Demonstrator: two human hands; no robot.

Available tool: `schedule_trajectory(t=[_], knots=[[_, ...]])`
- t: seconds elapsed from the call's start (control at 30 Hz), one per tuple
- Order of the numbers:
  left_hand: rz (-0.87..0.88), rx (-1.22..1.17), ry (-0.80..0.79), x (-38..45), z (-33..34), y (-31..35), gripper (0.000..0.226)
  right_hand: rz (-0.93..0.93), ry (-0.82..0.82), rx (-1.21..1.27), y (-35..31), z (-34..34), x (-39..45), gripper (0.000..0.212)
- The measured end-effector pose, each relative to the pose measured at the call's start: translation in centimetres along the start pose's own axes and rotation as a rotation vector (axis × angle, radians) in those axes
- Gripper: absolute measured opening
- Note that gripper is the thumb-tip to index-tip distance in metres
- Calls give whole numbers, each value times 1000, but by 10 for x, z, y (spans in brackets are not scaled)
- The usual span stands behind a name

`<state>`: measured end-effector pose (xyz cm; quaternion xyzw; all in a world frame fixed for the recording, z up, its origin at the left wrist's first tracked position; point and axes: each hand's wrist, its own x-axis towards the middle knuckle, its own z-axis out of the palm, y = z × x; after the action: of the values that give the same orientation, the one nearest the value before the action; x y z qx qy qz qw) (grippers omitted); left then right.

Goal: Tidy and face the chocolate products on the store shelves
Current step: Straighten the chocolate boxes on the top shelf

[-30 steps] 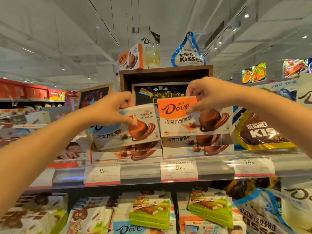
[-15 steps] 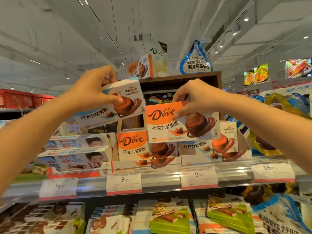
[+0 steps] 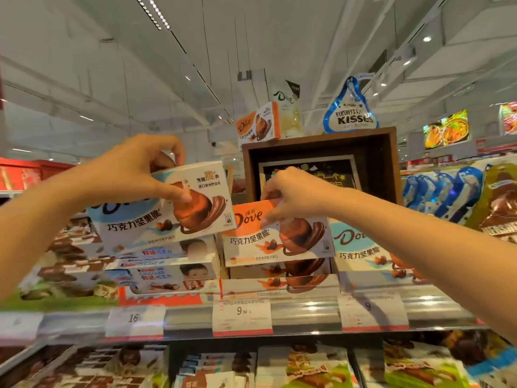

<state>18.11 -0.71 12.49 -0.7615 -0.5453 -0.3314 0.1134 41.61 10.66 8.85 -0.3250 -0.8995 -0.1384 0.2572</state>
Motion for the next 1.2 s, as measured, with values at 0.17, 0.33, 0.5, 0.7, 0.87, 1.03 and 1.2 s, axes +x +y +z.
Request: schedule_trajectory(t=[0.17,0.33,0.5,0.7,0.87,1.03,1.2], knots=[[6,11,-8,-3,1,-1,41,42,-46,36,5,16,3,37],[38,-42,-47,0,11,5,42,25,-97,-61,6,34,-7,42],[100,-83,-111,9,33,20,42,43,-88,232,14,3,-19,35],[182,-156,-166,25,64,47,48,77,-121,604,9,-40,-46,63],[194,-207,-199,38,80,66,49,129,-59,566,24,-49,-64,49],[93,-264,-334,48,76,69,43,232,-37,525,61,-81,-99,37],[162,-329,-298,55,101,94,29,266,-176,216,65,-91,-107,30]])
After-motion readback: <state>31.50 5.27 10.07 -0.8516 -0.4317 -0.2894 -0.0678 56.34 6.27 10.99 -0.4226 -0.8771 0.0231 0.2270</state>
